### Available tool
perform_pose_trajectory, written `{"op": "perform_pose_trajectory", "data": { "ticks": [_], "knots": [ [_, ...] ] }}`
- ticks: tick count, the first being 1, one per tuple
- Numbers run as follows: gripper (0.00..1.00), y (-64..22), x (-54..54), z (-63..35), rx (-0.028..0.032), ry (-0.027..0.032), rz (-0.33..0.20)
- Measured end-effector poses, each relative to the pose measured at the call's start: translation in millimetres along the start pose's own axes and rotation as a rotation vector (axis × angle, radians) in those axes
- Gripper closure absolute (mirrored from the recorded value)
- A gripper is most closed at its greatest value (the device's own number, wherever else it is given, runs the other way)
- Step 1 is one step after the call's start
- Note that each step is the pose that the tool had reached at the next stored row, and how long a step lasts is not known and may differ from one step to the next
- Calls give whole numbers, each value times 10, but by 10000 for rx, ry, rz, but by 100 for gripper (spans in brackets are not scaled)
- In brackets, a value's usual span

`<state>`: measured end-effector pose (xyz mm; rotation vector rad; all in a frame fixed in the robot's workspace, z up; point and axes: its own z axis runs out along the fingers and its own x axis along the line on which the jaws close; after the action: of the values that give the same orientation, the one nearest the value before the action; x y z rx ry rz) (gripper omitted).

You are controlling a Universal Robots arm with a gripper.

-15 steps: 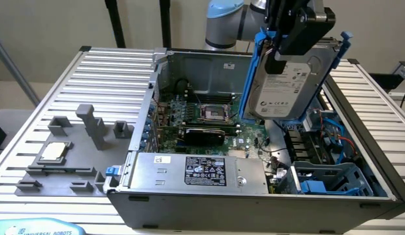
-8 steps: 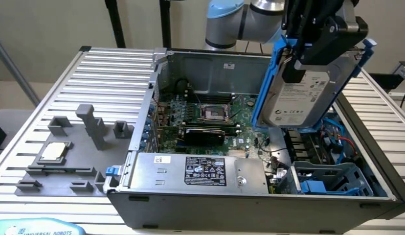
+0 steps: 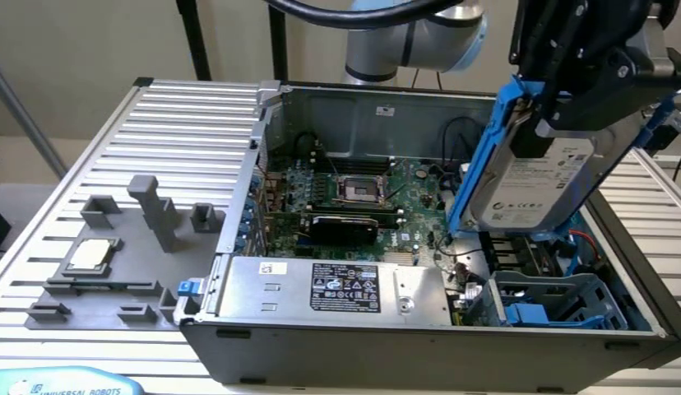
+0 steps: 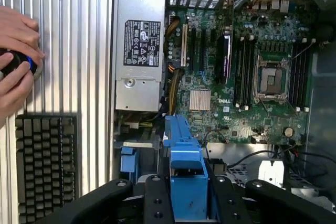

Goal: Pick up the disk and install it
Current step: 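Pick up the disk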

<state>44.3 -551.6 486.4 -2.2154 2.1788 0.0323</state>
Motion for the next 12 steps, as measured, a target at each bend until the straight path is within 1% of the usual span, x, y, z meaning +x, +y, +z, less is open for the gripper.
{"op": "perform_pose_trajectory", "data": {
  "ticks": [8, 12],
  "knots": [
    [67, -203, 201, -6, -1, -2, 0],
    [67, -328, 266, 13, -11, -6, 0]
  ]
}}
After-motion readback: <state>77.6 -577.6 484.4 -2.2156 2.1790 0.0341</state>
